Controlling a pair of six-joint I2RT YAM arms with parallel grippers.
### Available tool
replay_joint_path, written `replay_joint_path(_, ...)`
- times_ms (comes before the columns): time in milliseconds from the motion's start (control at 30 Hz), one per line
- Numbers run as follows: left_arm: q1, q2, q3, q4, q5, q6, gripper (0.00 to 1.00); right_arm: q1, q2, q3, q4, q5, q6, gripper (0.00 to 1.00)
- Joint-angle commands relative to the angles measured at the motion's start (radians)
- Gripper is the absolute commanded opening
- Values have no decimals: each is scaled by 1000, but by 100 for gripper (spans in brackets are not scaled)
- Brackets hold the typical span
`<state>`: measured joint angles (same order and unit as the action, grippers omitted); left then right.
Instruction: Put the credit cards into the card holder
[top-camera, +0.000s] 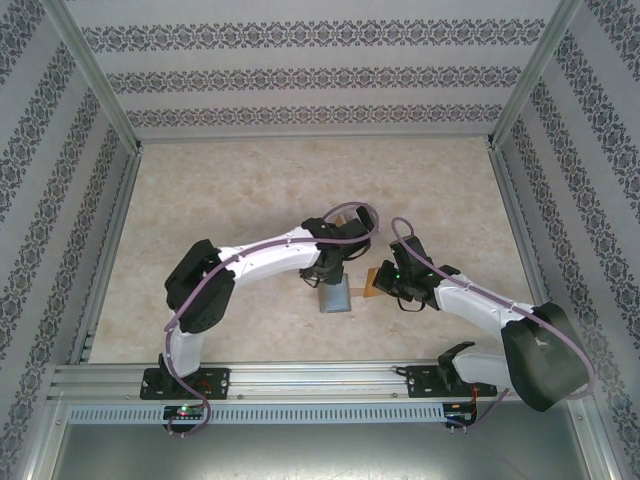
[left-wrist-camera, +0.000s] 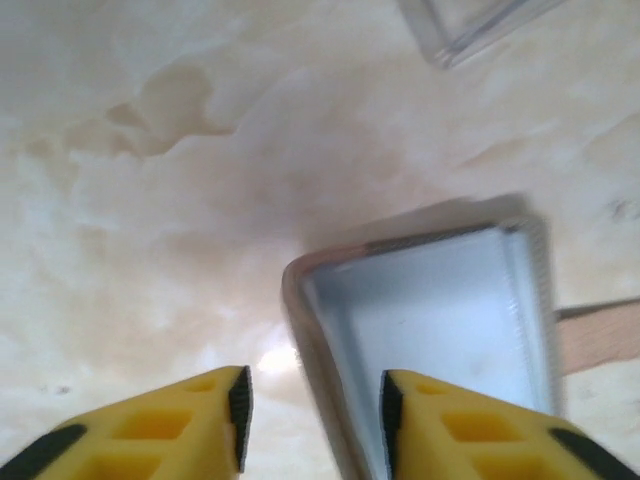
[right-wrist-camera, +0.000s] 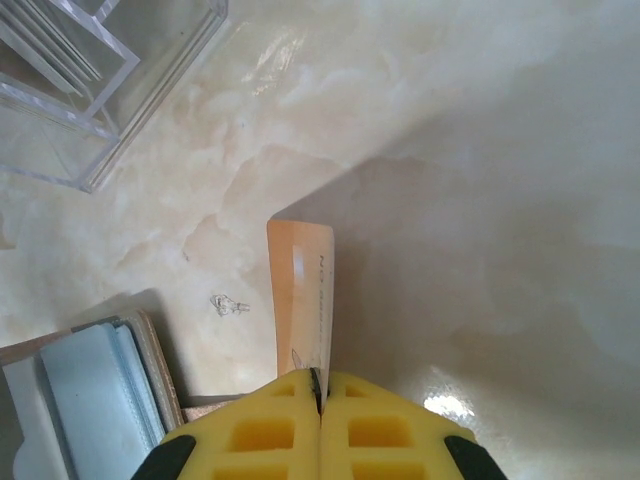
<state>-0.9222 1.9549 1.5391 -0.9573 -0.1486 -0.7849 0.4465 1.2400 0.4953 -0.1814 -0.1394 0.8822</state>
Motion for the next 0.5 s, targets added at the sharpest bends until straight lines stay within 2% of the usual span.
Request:
replay_joint_path(0,10,-88,-78,20,-35,-25,21,-14,26,-10,-104,65,-31,2)
replay_joint_path(33,13,-109,-101,44,-28,-21,15,-14,27,-6,-105,64,-33,2)
replay_joint_path(200,47,-185,-224,190,35,10,0,-14,-7,25,-100,9,-52,2)
replay_joint_path(367,118,-277,-422,500,207,-15,0,-7,-129,71,-132,-3,-98,2)
replay_joint_path(467,159,-298,-499,634,293,-44,0,-6,-171,76,-94,-80,-138,2)
